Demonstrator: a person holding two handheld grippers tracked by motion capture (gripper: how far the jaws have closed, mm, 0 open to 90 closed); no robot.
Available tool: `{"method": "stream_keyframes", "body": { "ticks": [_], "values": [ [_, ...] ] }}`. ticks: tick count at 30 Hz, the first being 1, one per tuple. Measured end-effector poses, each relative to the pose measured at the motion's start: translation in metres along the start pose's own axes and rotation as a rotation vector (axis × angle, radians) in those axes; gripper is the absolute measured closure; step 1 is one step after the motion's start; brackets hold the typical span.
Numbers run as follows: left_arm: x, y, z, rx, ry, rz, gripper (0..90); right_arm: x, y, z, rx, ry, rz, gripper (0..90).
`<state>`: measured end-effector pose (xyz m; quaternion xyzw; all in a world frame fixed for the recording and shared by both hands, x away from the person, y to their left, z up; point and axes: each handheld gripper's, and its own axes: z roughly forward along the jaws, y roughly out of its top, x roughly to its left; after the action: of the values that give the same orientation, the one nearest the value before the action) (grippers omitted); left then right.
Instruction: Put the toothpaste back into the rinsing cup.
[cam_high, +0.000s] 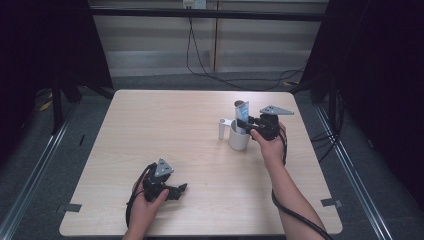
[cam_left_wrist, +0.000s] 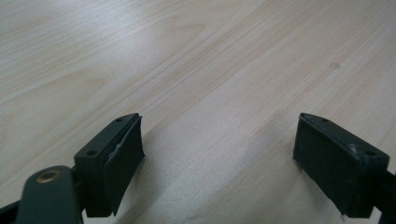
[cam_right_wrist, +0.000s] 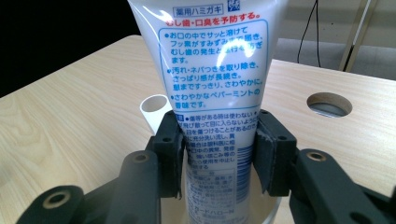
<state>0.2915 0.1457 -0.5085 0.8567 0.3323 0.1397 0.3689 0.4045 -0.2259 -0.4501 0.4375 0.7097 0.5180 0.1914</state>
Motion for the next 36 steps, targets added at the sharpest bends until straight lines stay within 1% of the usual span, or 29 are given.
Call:
{"method": "stream_keyframes", "body": {
  "ticks": [8,11,15,20,25,36],
  "values": [
    [0.0000,0.0000,0.0000,0.000,0.001,0.000,15.7,0.0012,-0.0015,0.0007,0.008,0.000,-0.003,57.1],
    [0.0000,0.0000,0.0000,0.000,0.001,0.000,15.7,0.0014,-0.0021,0.0009,0.010,-0.002,-0.011,56.7],
    [0.0000,0.0000,-0.0001,0.001,0.001,0.000,15.7,0.0008,-0.0035,0.0006,0.010,0.003,-0.001,55.7],
    [0.0000,0.0000,-0.0001,0.001,0.002,0.001,15.7,0.0005,-0.0043,-0.0006,0.019,-0.001,-0.005,55.5],
    [0.0000,0.0000,-0.0001,0.001,0.002,0.000,15.7,-0.0003,-0.0050,-0.0017,0.014,0.000,-0.006,54.5],
    [0.0000,0.0000,0.0000,0.000,0.002,0.000,15.7,0.0018,-0.0051,-0.0019,0.027,-0.001,-0.026,52.2]
  ]
}}
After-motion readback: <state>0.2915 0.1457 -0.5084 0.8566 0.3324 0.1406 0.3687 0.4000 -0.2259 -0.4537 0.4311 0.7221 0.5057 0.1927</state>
